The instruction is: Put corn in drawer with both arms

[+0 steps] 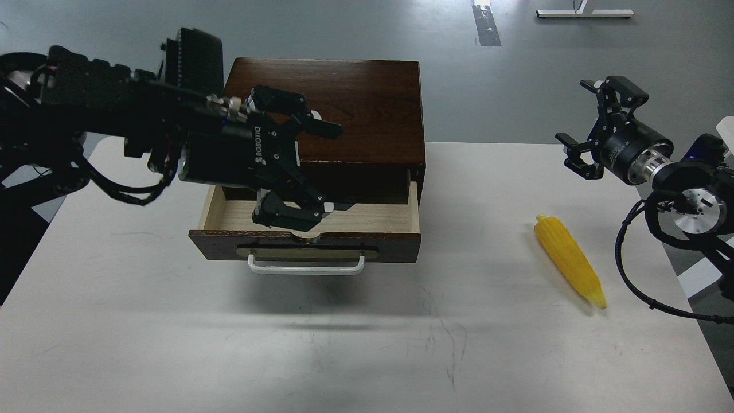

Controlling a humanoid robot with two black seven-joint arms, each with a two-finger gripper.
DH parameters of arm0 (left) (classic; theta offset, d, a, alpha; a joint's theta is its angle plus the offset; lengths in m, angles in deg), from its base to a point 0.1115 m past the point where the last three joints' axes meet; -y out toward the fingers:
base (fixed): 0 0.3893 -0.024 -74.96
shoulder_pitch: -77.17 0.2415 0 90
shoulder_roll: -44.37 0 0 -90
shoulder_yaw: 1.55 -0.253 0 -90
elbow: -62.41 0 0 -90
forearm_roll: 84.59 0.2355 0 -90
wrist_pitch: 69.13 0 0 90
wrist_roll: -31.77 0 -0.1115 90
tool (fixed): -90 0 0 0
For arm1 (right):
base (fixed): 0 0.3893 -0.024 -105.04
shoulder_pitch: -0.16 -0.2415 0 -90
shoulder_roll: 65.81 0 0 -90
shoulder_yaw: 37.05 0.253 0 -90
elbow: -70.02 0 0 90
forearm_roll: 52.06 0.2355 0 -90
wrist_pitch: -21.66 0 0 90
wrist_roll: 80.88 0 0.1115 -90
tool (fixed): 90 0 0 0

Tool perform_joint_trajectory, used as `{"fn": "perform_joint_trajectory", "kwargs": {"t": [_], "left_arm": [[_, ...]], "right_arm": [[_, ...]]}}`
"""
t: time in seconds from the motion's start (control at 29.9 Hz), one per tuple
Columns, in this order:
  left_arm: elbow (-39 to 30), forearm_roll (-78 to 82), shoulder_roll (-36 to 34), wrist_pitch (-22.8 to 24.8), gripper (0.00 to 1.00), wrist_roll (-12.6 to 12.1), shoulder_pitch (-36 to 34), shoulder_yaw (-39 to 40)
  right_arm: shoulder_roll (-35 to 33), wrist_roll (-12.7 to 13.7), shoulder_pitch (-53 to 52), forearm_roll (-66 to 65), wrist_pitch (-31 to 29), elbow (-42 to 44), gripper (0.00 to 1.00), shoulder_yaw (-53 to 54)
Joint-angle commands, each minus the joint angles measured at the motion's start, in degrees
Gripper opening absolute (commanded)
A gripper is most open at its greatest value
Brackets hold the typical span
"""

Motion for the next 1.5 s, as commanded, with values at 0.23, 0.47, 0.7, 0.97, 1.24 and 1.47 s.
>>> {"fn": "perform_joint_trajectory", "kwargs": {"t": [0.23,0.47,0.7,0.97,1.24,1.47], "left_arm": [[18.17,-46.92,1.60,-10.95,0.99,0.00,5.03,1.90],[36.53,-88.49,5.21,-14.21,0.99,-11.38,8.81,2.07],[42.26,-96.09,6.00,-12.89,0.99,-11.56,13.38,4.09],[42.35,-95.48,5.91,-12.80,0.99,-11.65,16.99,6.64],[42.61,-95.65,5.83,-12.80,0.99,-11.74,16.99,6.73],[43.93,-95.92,5.91,-12.63,0.99,-11.65,16.99,6.73]], "right_arm": [[-0.45,-0.39,-0.11,-0.09,-2.56,-0.43,1.00,-0.05],[-2.73,-3.10,-0.02,-14.53,-4.94,-1.83,1.00,-0.32],[-9.15,-12.52,0.51,-51.73,-4.41,-7.45,1.00,-0.41],[-16.62,-18.32,0.07,-85.15,-1.43,-12.47,1.00,-13.49],[-16.10,-18.85,-0.19,-90.35,7.19,-9.49,1.00,-27.38],[-15.84,-18.59,-0.28,-91.76,8.25,-6.49,0.97,-28.44]]}}
